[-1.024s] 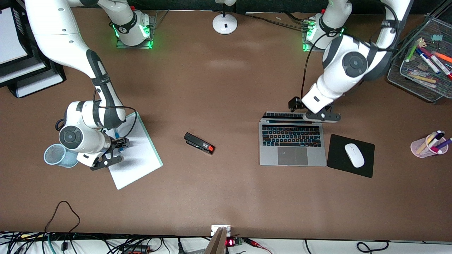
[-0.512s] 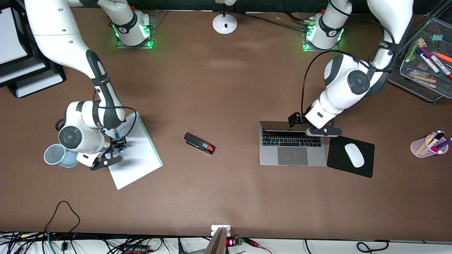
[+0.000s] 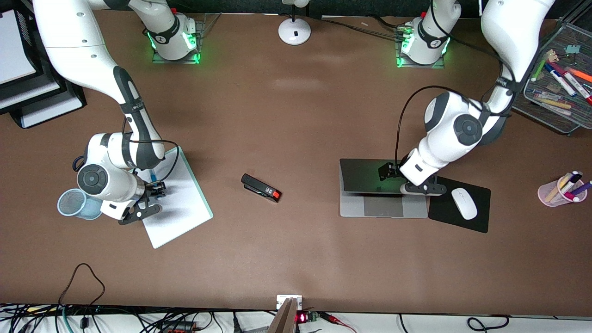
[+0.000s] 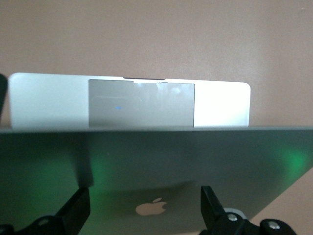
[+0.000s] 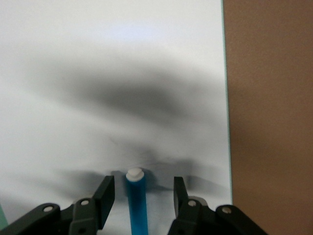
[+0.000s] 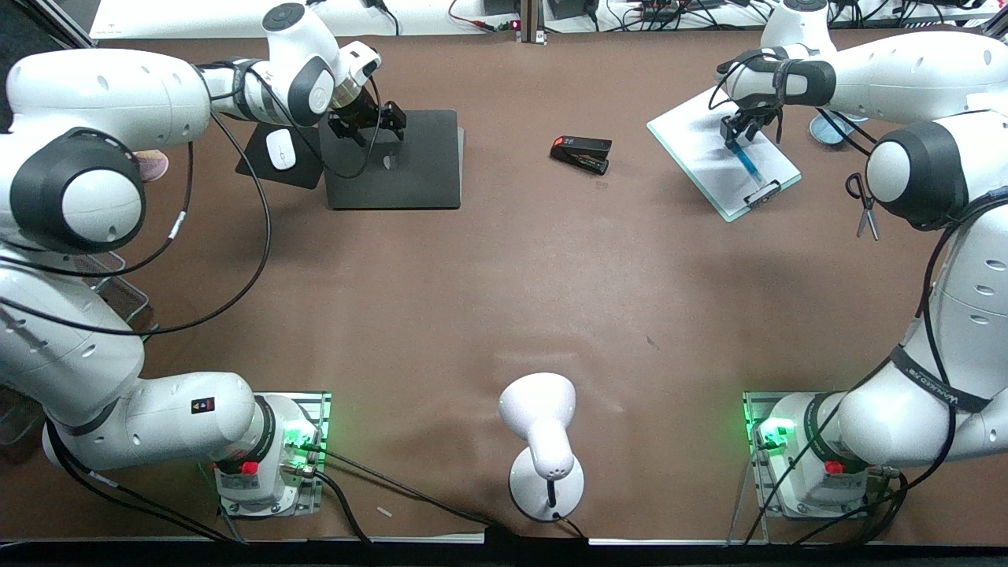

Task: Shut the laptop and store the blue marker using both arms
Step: 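Push the laptop lid shut with the left gripper while the right gripper holds the marker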

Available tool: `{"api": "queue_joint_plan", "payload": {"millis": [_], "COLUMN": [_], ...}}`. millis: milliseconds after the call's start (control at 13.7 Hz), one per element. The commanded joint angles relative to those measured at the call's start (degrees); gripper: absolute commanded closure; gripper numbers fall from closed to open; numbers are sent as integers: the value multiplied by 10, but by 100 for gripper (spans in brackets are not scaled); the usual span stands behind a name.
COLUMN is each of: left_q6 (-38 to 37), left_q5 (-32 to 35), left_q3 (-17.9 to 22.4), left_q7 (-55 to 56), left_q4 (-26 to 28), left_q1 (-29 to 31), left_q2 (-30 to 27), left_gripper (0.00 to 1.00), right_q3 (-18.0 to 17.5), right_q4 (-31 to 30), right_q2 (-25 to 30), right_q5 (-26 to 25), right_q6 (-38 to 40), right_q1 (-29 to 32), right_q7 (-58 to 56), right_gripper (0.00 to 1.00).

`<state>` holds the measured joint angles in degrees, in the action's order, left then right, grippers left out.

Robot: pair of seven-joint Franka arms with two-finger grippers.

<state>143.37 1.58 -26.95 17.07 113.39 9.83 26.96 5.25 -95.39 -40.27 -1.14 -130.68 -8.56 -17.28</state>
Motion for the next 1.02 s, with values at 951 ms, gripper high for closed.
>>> {"api": "queue_joint_plan", "payload": {"millis": [951], "left_q6": [49], "left_q5": [12], "left_q3": [117], "left_q7": [12], "left_q4": [-51], "left_q1": [-118], "left_q2": [68], "left_gripper": [0], "right_q3": [-9], "right_q4": [6], "right_q2": [-8], "right_q5": [28], "right_q6": [-7], "right_q1": [2], "right_q7": [-18], "right_gripper": [59]}}
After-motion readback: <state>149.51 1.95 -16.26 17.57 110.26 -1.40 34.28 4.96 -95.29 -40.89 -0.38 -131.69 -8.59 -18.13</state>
